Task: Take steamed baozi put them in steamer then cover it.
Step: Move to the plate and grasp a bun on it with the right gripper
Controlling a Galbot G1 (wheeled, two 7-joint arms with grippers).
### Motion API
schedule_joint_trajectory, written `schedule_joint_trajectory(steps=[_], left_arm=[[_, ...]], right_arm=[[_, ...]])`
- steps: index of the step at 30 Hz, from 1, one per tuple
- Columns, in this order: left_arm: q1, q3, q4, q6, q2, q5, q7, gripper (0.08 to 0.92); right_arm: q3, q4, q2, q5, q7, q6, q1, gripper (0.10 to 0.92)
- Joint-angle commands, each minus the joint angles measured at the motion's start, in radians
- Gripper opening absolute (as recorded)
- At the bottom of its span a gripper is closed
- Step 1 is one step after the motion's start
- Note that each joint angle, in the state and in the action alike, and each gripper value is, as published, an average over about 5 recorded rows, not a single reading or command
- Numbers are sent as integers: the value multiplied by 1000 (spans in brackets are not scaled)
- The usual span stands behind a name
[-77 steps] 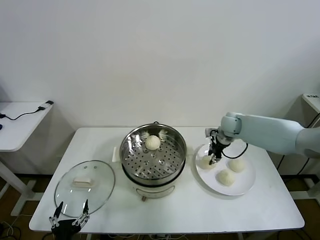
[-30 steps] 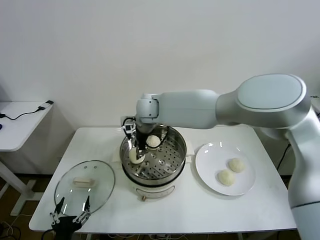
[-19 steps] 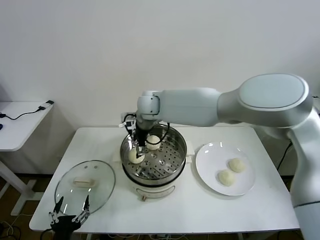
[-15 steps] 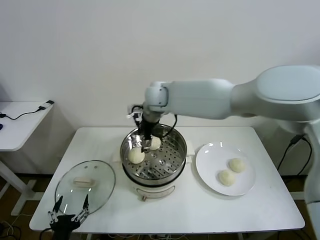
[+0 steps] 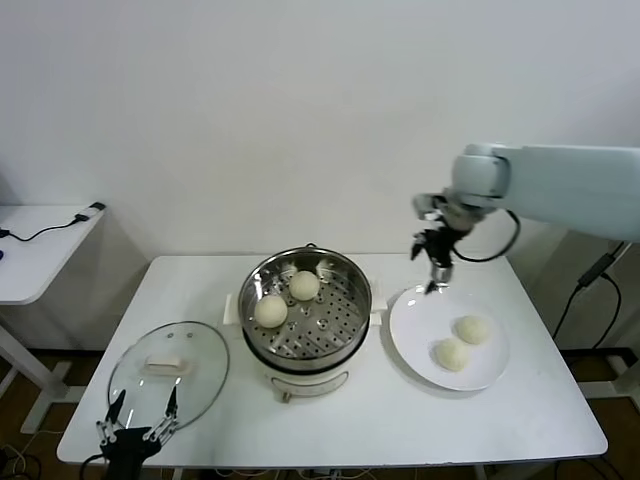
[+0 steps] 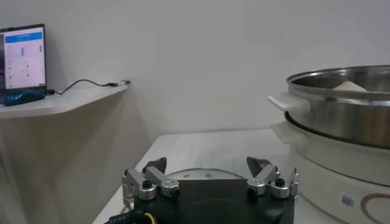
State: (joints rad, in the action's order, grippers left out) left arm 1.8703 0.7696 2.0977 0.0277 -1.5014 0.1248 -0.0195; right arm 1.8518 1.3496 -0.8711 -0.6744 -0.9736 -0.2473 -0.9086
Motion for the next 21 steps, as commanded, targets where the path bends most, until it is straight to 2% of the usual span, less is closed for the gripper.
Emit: schedule_joint_trajectory(steps=[1,10,21], left_arm=[[3,0,-3,0,-5,-5,0,823],[20,2,-7,6,-14,-17,1,823],[30,2,-9,13,-17,-22,3,823]], right_arm=[[-70,-9,229,238,-7,32,257,823],[-278,-46,202,269,85,-33,502,823],[-354,-85,157,280,122,-66,584,823]])
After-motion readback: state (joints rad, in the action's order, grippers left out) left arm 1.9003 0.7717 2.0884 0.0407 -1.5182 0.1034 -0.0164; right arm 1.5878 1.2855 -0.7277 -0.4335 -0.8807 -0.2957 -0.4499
